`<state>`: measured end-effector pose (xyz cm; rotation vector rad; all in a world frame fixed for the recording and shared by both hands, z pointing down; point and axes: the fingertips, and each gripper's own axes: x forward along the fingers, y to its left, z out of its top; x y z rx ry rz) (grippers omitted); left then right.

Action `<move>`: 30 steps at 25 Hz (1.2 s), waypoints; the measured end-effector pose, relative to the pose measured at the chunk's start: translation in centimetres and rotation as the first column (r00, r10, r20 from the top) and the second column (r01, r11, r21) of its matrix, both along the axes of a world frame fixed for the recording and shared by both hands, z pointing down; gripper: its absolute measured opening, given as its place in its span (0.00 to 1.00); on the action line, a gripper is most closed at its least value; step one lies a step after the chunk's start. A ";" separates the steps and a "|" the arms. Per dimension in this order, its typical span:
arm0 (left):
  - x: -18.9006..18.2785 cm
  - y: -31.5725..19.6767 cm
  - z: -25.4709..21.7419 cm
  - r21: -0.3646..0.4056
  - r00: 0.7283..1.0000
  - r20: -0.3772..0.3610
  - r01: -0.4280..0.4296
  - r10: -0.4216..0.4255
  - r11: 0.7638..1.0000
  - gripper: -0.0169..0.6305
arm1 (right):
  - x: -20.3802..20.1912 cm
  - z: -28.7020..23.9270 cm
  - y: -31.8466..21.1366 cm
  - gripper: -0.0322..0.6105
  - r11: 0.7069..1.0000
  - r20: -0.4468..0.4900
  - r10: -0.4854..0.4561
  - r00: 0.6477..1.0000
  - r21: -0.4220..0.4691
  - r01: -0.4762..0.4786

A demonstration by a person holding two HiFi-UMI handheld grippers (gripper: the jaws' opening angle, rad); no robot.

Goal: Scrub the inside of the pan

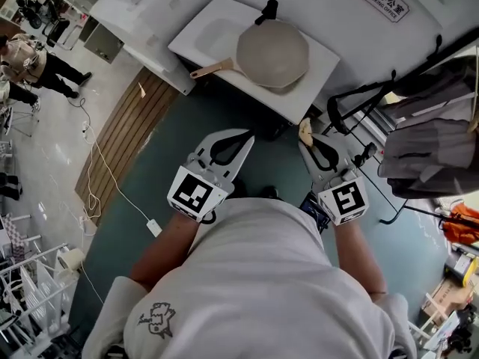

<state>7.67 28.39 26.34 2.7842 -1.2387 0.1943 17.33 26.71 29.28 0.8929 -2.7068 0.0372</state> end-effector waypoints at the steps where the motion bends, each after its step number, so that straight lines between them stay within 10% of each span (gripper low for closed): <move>1: 0.8 0.9 0.0 -0.008 1.000 -0.004 0.004 -0.004 1.000 0.03 | 1.0 0.1 0.8 0.14 1.000 -0.001 -0.002 1.000 0.007 0.002; 30: 6.0 6.9 -0.1 -0.019 0.995 -0.008 0.103 -0.103 0.994 0.03 | 5.9 -0.4 7.3 0.14 0.996 0.047 -0.091 0.995 0.026 0.090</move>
